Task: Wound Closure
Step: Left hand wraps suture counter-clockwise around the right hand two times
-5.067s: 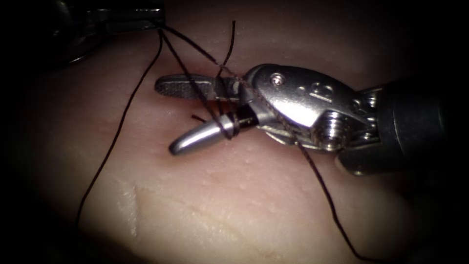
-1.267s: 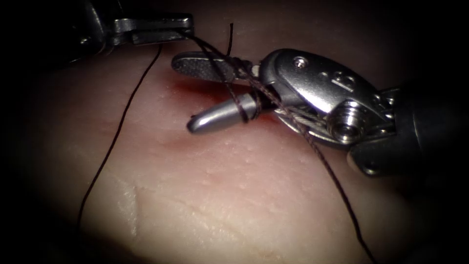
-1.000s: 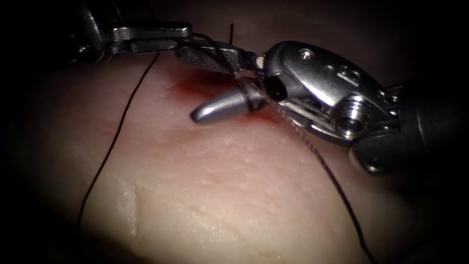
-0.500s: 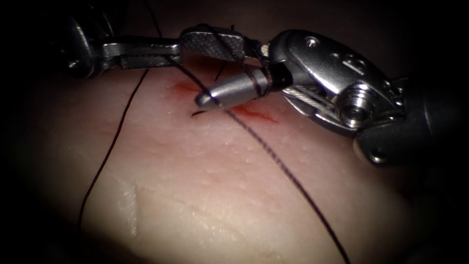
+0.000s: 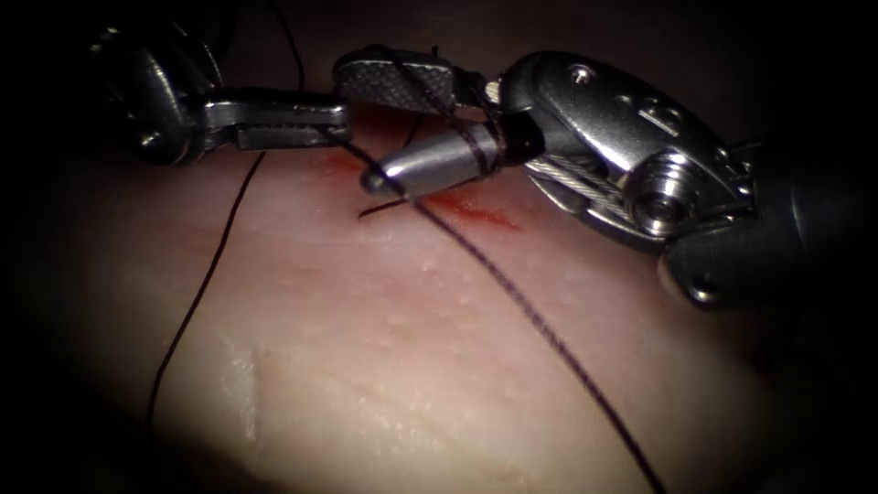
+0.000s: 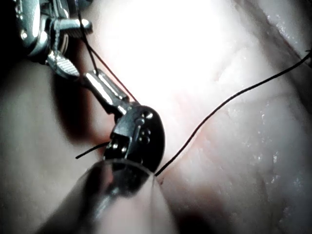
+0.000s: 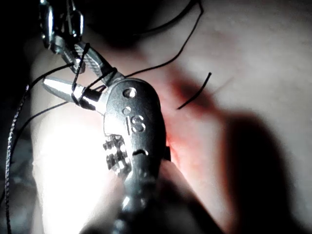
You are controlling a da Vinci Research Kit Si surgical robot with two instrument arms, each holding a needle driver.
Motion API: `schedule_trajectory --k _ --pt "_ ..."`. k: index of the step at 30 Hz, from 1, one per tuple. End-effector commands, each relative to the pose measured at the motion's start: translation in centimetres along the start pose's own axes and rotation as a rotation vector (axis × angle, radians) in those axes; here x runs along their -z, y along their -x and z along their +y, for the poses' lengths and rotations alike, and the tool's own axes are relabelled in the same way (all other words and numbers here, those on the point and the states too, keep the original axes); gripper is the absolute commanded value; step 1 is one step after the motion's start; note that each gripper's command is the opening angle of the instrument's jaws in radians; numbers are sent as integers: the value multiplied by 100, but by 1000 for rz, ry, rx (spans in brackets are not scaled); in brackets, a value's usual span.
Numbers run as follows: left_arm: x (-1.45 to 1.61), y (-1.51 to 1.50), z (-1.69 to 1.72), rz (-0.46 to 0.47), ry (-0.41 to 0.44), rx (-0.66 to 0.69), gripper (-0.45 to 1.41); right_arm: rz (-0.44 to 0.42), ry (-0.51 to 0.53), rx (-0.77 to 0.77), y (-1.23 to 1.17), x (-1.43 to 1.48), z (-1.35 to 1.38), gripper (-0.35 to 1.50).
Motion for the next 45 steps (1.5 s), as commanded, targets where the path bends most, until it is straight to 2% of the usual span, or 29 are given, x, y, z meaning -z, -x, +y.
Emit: schedule_trajectory --k 1,17,29,40,45 --pt "-5 2 9 4 9 1 -45 1 -1 -1 8 -6 1 51" --pt "-3 -17 19 44 72 4 -45 3 0 -8 5 -6 5 51" --pt "-17 -9 19 32 78 1 -45 15 1 -7 7 -13 2 49" --pt "-35 5 19 19 74 0 -45 41 32 -37 8 -16 -2 91" --pt "-37 3 22 20 75 4 -45 46 61 -38 7 -13 2 94"
